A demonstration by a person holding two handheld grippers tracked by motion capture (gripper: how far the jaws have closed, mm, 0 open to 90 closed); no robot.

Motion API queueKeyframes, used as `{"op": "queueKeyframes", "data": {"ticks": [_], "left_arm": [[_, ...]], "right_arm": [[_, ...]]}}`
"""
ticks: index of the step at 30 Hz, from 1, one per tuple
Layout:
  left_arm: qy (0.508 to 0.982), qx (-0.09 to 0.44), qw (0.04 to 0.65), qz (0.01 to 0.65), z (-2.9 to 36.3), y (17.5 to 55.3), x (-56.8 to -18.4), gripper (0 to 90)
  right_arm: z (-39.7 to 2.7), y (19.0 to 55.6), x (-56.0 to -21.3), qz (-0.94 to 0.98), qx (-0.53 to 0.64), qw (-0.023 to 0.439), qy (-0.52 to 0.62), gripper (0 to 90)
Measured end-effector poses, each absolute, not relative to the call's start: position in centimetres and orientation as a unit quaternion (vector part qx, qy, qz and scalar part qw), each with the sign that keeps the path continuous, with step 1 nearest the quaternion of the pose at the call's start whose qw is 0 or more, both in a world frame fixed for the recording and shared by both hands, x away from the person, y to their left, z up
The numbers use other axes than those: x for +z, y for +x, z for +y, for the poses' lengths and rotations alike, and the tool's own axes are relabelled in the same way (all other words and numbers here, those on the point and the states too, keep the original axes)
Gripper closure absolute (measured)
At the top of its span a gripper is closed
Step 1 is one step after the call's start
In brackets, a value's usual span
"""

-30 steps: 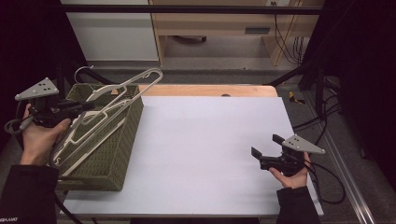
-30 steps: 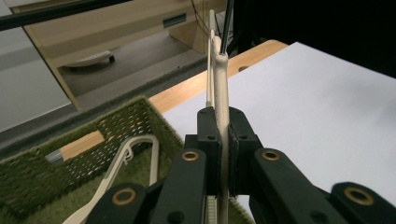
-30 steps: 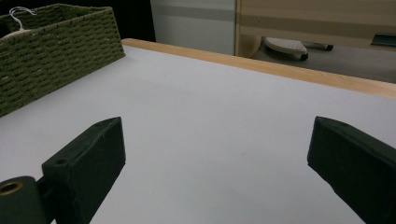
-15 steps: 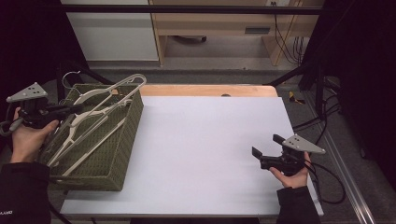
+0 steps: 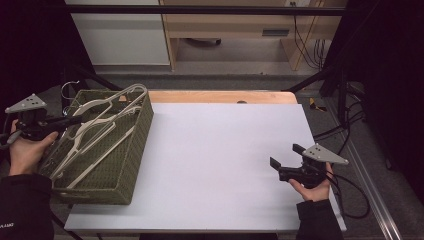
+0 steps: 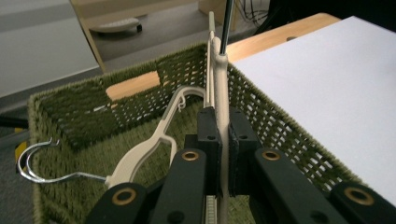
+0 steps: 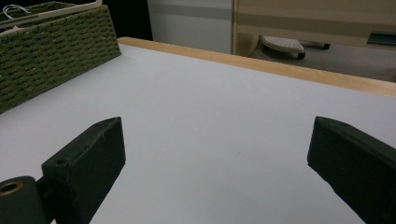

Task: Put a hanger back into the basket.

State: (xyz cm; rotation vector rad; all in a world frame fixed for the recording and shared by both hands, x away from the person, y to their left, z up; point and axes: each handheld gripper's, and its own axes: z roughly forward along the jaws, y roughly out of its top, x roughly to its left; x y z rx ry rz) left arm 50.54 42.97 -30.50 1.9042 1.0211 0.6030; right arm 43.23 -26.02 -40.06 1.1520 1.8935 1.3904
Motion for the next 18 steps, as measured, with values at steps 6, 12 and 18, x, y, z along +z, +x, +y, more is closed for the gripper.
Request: {"op": "queueKeyframes", "data": {"ticks": [6,12,18], "left_arm": [[0.767,0.230,0.426,0.421,42.9,50.7,-31.6,85.6],[0.772,0.220,0.409,0.434,42.1,51.2,-32.8,85.6],[0.774,0.205,0.395,0.450,42.0,51.7,-34.9,85.5]], "right_arm": [[-26.0,43.3,-40.1,0.700,0.511,0.262,0.423,4.7],[-26.1,43.2,-40.0,0.700,0.512,0.261,0.423,4.8],[-26.1,43.3,-40.1,0.701,0.512,0.265,0.420,4.8]]}}
